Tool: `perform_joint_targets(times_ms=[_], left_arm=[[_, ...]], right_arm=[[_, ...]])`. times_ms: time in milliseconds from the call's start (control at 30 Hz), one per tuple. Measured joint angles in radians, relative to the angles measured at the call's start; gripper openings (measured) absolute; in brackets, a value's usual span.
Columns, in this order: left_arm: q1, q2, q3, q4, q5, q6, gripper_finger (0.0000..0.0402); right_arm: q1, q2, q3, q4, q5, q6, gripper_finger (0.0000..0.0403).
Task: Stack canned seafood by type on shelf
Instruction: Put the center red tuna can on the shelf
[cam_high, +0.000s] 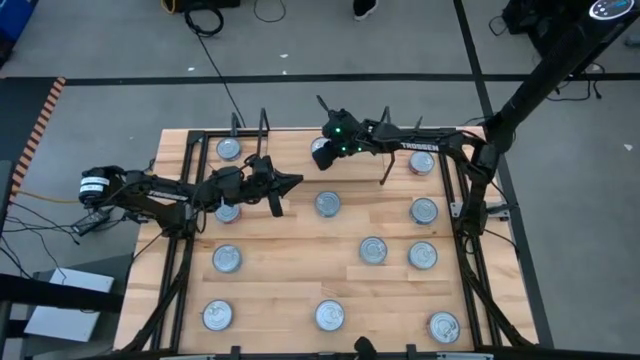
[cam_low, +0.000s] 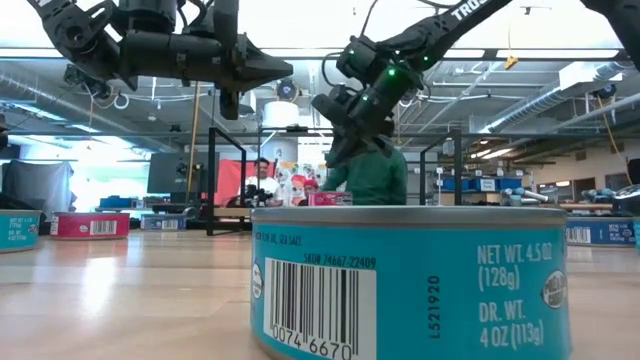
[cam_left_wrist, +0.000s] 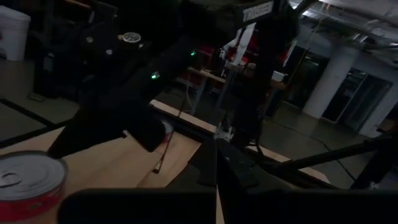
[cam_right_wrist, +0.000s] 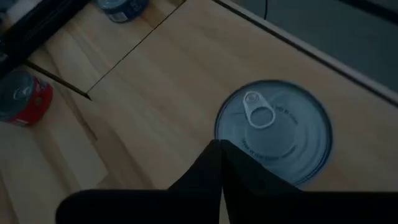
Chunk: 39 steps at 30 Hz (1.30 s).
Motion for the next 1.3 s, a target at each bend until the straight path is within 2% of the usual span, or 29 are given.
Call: perform_joint_targets(times_ms=[367, 533, 733, 967, 1300], left_arm=[[0.020, 0.000, 0.000, -0.010, 0.000, -0.021, 0.0001], [0.024, 0.000, 0.000, -0.009, 0.000, -0.020, 0.0001], [0.025, 0.000, 0.000, -0.007, -0.001, -0.020, 0.0001], [0.025, 0.000, 0.000, -0.008, -0.003, -0.021, 0.0001], [0.025, 0.000, 0.000, -0.010, -0.003, -0.022, 0.0001]], right_arm=[[-0.012, 0.002, 0.197, -0.174, 0.000, -0.271, 0.0004], [-0.031, 0.023, 0.204, -0.179, -0.050, -0.274, 0.0002], [-0.018, 0.108, 0.215, -0.287, -0.079, -0.258, 0.0001], [-0.021, 0.186, 0.266, -0.319, -0.018, -0.255, 0.0001], [-0.060, 0.210, 0.272, -0.418, -0.030, -0.239, 0.0001]])
